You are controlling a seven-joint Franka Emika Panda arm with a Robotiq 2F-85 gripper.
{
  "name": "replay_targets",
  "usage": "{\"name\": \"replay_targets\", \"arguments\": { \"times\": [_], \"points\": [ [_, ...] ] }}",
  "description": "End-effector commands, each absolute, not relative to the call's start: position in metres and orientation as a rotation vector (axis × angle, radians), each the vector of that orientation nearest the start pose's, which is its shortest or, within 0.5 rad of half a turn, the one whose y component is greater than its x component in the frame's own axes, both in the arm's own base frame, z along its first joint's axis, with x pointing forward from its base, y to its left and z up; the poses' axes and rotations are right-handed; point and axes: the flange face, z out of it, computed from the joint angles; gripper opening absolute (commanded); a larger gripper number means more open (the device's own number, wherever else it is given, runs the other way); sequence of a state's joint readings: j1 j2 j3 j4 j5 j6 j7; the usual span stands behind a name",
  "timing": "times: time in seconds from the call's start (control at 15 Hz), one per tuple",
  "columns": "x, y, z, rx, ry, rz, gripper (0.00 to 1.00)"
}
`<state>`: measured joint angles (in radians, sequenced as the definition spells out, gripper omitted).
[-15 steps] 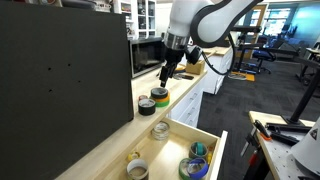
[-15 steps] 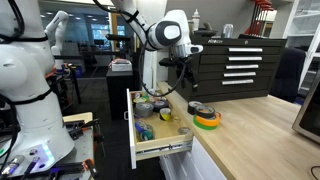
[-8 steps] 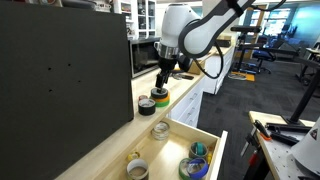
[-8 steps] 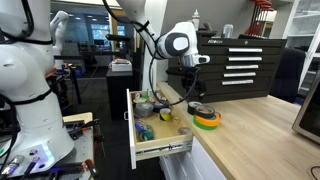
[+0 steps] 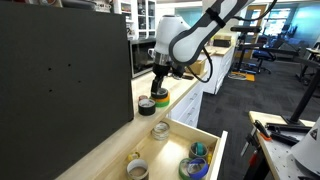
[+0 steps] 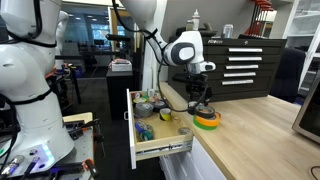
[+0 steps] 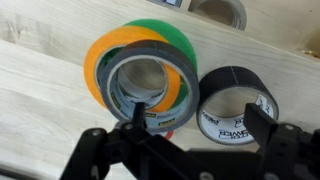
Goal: Take the black masking tape on top of the orange masking tape and put it in the drawer
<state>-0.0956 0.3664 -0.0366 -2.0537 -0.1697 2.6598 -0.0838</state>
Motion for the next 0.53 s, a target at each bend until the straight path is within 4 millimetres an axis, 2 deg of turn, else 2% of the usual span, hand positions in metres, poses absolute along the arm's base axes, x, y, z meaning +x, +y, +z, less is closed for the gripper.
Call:
{"name": "replay_targets", "arguments": {
  "times": [0.0,0.27,0.33,0.47],
  "points": [
    [0.62,-0.087,0.271,-3.238,-0.196,-0.361,1.0],
    [0.618,-0.095,0.259,-3.226,-0.218,-0.318,1.0],
    [0.618,-0.097,0.258,-3.231,-0.218,-0.314,0.75],
    [0.618,-0.098,0.258,-3.227,-0.224,-0.314,0.67]
  ]
}}
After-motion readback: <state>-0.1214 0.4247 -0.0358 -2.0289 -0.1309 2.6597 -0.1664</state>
